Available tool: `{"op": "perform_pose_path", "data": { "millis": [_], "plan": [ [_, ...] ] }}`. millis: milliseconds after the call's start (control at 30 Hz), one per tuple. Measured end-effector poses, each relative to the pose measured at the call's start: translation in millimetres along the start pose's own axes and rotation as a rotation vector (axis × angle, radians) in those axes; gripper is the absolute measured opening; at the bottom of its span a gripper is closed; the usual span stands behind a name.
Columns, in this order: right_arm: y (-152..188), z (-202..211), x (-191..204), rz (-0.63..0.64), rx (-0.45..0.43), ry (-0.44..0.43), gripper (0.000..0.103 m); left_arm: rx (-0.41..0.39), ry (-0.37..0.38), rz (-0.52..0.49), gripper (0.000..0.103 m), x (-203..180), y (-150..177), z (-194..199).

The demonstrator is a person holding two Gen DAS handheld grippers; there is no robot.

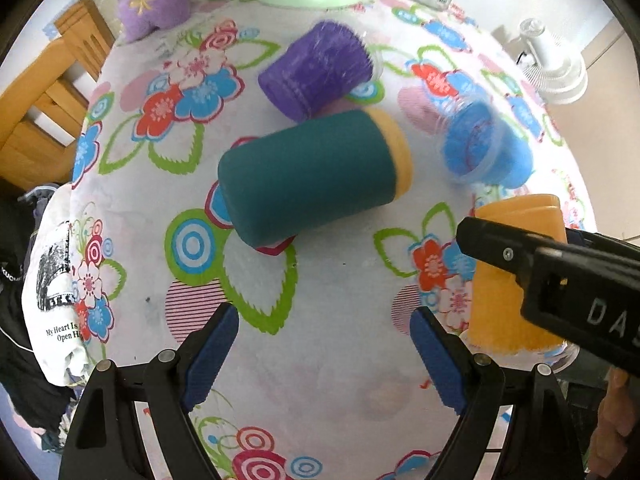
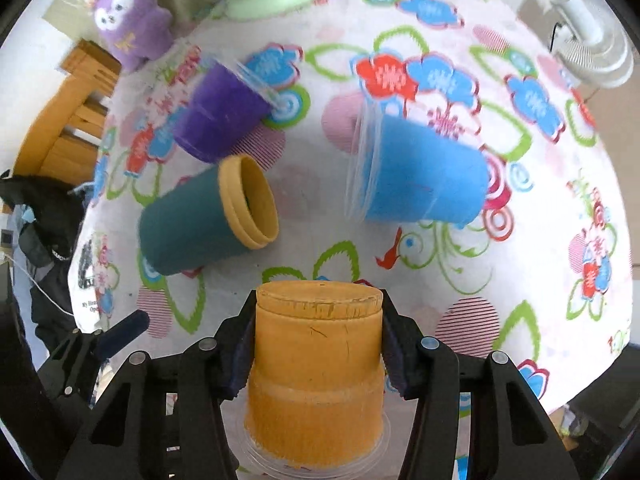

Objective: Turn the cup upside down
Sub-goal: 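Grasp the upside-down orange cup with the right gripper and lift it, then carry the orange cup rim-down with the right gripper across the table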

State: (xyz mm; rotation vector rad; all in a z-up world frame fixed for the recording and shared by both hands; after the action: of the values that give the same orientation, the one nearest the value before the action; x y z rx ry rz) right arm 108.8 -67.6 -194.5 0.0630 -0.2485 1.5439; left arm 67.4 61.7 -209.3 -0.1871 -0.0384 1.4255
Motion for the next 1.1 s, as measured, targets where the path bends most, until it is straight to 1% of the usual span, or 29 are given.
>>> {"op": "perform_pose_path", "data": {
  "millis": [100, 133, 300, 433, 533, 567, 667, 767, 933, 1100],
  "plan": [
    [3.2, 16.8, -0.7, 0.043, -0.051, 0.015, 0.056, -0.043, -0.001, -0.008, 0.089, -5.6, 5.0, 16.9],
    [4.2, 22.8, -2.1, 0.052, -0.065, 0.016, 0.056, -0.058, -0.001, -0.010, 0.089, -9.0, 12.1, 24.3],
    [8.8, 53.0, -9.3, 0.110, -0.133, 0.008, 0.056, -0.116, -0.015, 0.003, 0.089, -24.3, 10.7, 53.7],
    [12.9, 69.2, -11.5, 0.159, -0.174, -0.022, 0.056, -0.169, -0.038, 0.035, 0.089, -35.4, 8.7, 66.1],
    [15.9, 80.7, -13.2, 0.200, -0.210, -0.037, 0.056, -0.201, -0.036, 0.075, 0.089, -39.2, 9.3, 69.3],
    [17.9, 86.2, -13.9, 0.220, -0.236, -0.046, 0.056, -0.207, -0.035, 0.083, 0.089, -41.9, 11.3, 71.2],
    [22.8, 97.0, -14.7, 0.261, -0.295, -0.066, 0.056, -0.214, -0.057, 0.090, 0.089, -48.4, 16.3, 72.6],
    [26.1, 103.8, -18.1, 0.287, -0.342, -0.070, 0.056, -0.227, -0.053, 0.103, 0.089, -55.4, 23.0, 73.6],
    [33.8, 106.5, -26.2, 0.309, -0.405, -0.067, 0.056, -0.251, -0.056, 0.099, 0.089, -64.9, 33.3, 72.9],
    [46.3, 96.9, -32.6, 0.338, -0.449, -0.046, 0.056, -0.267, -0.058, 0.090, 0.089, -71.2, 41.9, 64.4]
  ]
}}
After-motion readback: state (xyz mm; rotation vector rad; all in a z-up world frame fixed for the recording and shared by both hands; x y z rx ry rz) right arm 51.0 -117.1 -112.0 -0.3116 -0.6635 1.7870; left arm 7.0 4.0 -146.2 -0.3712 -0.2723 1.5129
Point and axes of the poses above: each gripper's, at about its wrist camera, not at the fingertips, and z roughly against the way its jaws point, x to its left, y to its underside, the point moved 5 cm from there along -z, roughly the way its jaws point, and after that the axes turned 1 degree about x, right-handed, at the moved point
